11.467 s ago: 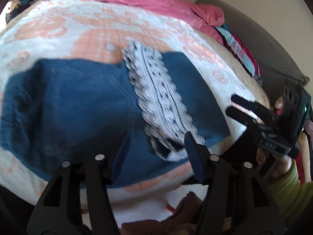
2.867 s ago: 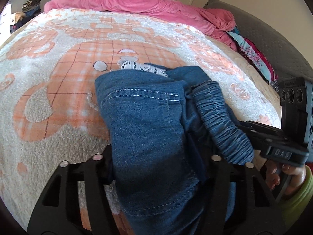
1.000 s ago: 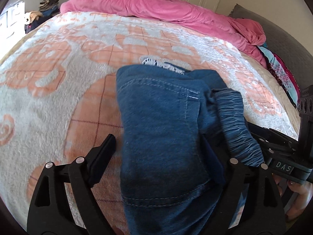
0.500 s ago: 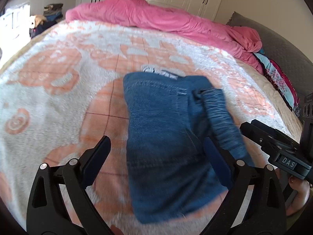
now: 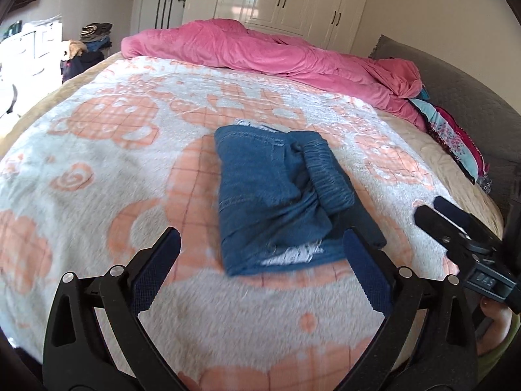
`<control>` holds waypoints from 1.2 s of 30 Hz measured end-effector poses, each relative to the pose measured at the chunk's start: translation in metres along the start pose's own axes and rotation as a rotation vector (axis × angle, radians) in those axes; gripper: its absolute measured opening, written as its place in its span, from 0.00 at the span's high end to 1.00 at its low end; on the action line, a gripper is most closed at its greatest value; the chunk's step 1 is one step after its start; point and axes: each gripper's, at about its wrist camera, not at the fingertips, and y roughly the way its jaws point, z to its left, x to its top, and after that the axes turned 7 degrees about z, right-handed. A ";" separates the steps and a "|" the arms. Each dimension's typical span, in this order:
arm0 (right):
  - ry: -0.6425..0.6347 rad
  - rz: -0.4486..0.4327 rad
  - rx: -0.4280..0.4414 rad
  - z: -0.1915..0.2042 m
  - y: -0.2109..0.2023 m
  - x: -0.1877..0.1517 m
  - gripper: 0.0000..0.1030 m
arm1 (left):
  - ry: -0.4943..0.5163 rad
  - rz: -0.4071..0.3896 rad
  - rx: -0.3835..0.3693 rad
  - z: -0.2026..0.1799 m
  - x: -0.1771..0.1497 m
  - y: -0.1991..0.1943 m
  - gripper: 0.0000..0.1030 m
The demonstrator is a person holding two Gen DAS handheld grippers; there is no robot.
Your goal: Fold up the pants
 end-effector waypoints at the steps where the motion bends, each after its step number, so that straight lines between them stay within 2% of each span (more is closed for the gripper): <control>1: -0.006 -0.008 -0.005 0.002 -0.005 -0.003 0.04 | -0.003 -0.001 0.001 0.001 -0.003 -0.002 0.09; 9: -0.079 -0.056 -0.039 0.017 -0.037 -0.024 0.04 | -0.015 0.013 0.018 0.002 -0.037 -0.014 0.09; 14: -0.093 -0.038 -0.048 0.021 -0.044 -0.038 0.04 | 0.000 0.030 0.029 0.002 -0.052 -0.018 0.09; 22: -0.074 0.076 -0.055 0.018 -0.024 -0.060 0.04 | -0.024 0.085 0.041 0.013 -0.065 -0.007 0.09; 36: -0.028 0.094 -0.034 0.007 -0.012 -0.066 0.04 | -0.019 0.104 0.056 0.013 -0.065 0.002 0.09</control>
